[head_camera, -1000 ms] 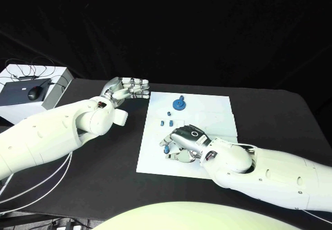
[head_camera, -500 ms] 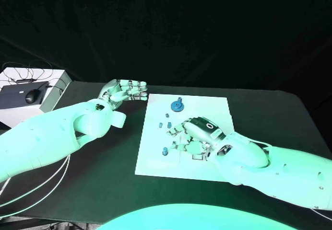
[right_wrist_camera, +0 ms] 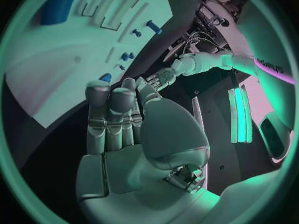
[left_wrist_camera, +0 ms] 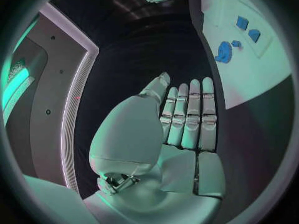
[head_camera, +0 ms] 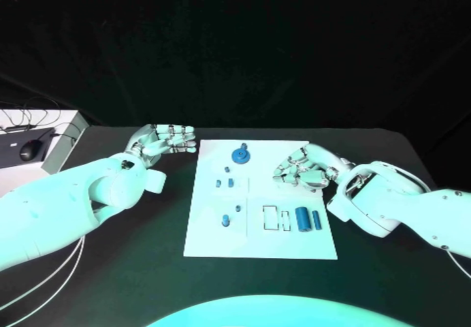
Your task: Assemble the parts on the task board
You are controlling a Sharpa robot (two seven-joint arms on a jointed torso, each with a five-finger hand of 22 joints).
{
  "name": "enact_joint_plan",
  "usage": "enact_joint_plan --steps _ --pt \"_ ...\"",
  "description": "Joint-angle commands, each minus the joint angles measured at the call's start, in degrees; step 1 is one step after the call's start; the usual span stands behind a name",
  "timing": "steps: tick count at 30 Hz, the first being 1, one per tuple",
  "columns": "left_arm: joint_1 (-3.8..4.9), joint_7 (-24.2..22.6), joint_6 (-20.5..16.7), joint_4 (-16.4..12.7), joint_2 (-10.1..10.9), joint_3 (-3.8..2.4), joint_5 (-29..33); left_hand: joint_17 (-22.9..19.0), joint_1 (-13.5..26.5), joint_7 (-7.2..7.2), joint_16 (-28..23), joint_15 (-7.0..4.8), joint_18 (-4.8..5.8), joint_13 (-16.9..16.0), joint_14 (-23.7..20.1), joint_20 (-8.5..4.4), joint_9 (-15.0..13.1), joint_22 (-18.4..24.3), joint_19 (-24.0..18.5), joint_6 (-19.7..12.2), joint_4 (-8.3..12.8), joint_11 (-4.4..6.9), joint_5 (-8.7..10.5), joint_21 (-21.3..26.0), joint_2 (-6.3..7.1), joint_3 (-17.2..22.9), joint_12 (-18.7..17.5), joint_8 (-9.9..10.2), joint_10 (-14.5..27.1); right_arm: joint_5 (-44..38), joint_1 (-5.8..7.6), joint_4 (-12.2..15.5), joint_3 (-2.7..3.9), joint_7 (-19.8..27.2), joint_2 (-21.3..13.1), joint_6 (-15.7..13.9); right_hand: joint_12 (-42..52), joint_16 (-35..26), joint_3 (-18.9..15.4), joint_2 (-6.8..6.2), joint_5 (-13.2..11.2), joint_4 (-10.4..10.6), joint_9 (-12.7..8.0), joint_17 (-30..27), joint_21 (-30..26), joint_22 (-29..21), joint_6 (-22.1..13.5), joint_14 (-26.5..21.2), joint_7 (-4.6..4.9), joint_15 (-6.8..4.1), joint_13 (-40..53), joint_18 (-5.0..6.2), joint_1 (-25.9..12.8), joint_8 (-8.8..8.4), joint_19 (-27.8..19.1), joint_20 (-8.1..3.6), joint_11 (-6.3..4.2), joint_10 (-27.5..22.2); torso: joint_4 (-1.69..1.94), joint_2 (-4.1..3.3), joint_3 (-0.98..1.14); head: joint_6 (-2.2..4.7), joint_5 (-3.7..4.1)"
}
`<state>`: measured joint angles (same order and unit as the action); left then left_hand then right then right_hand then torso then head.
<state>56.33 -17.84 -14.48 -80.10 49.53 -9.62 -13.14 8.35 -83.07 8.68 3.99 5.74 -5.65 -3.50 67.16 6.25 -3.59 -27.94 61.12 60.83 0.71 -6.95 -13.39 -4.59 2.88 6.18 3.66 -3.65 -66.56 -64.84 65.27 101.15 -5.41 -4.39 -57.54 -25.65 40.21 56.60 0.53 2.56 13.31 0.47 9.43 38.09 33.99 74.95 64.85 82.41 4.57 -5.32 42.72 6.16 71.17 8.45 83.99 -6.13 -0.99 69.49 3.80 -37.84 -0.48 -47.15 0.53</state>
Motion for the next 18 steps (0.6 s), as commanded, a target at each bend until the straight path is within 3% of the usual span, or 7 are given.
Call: enact_joint_plan --steps 1,4,6,11,15,16,18 --pt "-0.27 -1.02 1.31 -0.25 0.13 -0.03 0.57 0.06 0.07 0.07 0.22 -0.17 0.16 0.04 0.3 -0.04 0.01 -0.09 0.14 -0.25 -0.07 0.13 0.01 -0.19 0.37 0.18 -0.04 -0.01 -0.1 9.12 0.22 0.56 -0.03 -7.65 -1.53 13.34 3.08 2.01 -1.48 0.48 0.91 0.95 4.51 1.33 1.92 4.36 -0.59 -0.12 -0.87 0.29 5.97 -0.58 -3.46 2.25 3.29 0.13 -0.45 -1.51 -0.36 0.29 0.31 -0.07 0.71" --pt "-0.54 -1.05 1.32 -0.35 0.27 -0.03 0.61 0.06 0.07 0.07 0.22 -0.17 0.16 0.04 0.3 -0.04 0.01 -0.09 0.14 -0.25 -0.07 0.13 0.01 -0.19 0.37 0.18 -0.04 -0.01 -0.1 8.96 0.4 1.33 -0.04 -11.99 -2.92 17.15 4.86 4.95 -3.92 0.83 3.99 1.88 11.44 4.81 4.57 4.79 -2.09 -0.34 -1.16 0.09 10.84 -0.68 -6.26 5.24 3.38 0.11 -0.66 -0.73 -0.55 0.39 0.45 -0.08 0.94" --pt "-0.68 -1.07 1.33 -0.4 0.32 -0.03 0.62 0.06 0.09 0.06 0.2 -0.16 0.19 0.05 0.28 -0.05 0.01 -0.11 0.12 -0.22 -0.1 0.1 0.02 -0.18 0.37 0.16 -0.05 -0.02 -0.02 8.49 0.76 1.98 -0.07 -15.03 -3.85 19.39 5.71 7.19 -5.94 1.35 3.91 3.23 19.06 8.12 7.38 5.28 -4.19 -0.56 -1.61 0.13 14.78 -0.84 -7.78 7.5 3.45 0.05 -0.82 0.3 -0.64 0.47 0.52 -0.14 1.09" --pt "-0.88 -1.08 1.32 -0.54 0.37 -0.03 0.64 0.06 0.09 0.06 0.2 -0.16 0.19 0.05 0.28 -0.05 0.01 -0.11 0.12 -0.22 -0.1 0.1 0.02 -0.18 0.37 0.16 -0.05 -0.02 -0.02 7.46 2.09 3.26 -0.39 -21.19 -5.61 22.68 6.43 9.66 -10.19 2.38 5.93 6.06 29.63 12.96 12.39 6.05 -4.38 -0.37 -2.44 -0.32 20.44 -1.27 -9.06 8.14 3.49 -0.1 -0.84 2.49 -0.59 0.44 0.33 -0.13 1.64" --pt "-0.95 -1.06 1.27 -0.69 0.37 -0.03 0.64 0.07 0.13 0.06 0.17 -0.14 0.23 0.04 0.25 -0.06 0.02 -0.13 0.08 -0.24 -0.14 0.09 0.01 -0.16 0.39 0.13 -0.04 0.0 0.02 8.9 3.01 3.34 -0.76 -25.49 -6.76 25.8 8.0 11.14 -11.74 2.74 6.06 6.86 34.38 16.17 15.03 6.48 -3.68 -0.02 -2.82 -0.37 23.79 -1.51 -9.49 7.23 3.58 -0.29 -1.38 4.12 -0.6 0.51 0.15 -0.32 1.94" --pt "-0.96 -1.05 1.24 -0.73 0.38 -0.03 0.64 0.07 0.13 0.06 0.17 -0.14 0.23 0.04 0.25 -0.06 0.02 -0.13 0.08 -0.24 -0.14 0.09 0.01 -0.16 0.39 0.13 -0.04 0.0 0.02 9.17 3.15 3.27 -0.86 -25.97 -6.87 26.27 8.02 11.24 -11.7 2.82 6.61 6.31 35.11 16.57 15.27 6.52 -3.66 0.05 -2.79 -0.34 24.12 -1.53 -9.68 7.04 3.59 -0.3 -1.38 4.15 -0.58 0.51 0.1 -0.38 2.09" --pt "-0.97 -1.04 1.22 -0.85 0.41 -0.03 0.64 0.07 0.13 0.06 0.17 -0.14 0.23 0.04 0.25 -0.06 0.02 -0.13 0.08 -0.24 -0.14 0.09 0.01 -0.16 0.39 0.13 -0.04 0.0 0.02 8.08 3.4 3.33 -1.04 -26.91 -7.07 27.2 7.65 11.27 -11.27 3.25 6.64 3.2 37.44 17.57 15.71 6.6 -3.51 0.2 -2.84 -0.43 24.84 -1.56 -12.24 5.9 3.61 -0.28 -1.31 4.22 -0.54 0.5 0.02 -0.45 2.27"
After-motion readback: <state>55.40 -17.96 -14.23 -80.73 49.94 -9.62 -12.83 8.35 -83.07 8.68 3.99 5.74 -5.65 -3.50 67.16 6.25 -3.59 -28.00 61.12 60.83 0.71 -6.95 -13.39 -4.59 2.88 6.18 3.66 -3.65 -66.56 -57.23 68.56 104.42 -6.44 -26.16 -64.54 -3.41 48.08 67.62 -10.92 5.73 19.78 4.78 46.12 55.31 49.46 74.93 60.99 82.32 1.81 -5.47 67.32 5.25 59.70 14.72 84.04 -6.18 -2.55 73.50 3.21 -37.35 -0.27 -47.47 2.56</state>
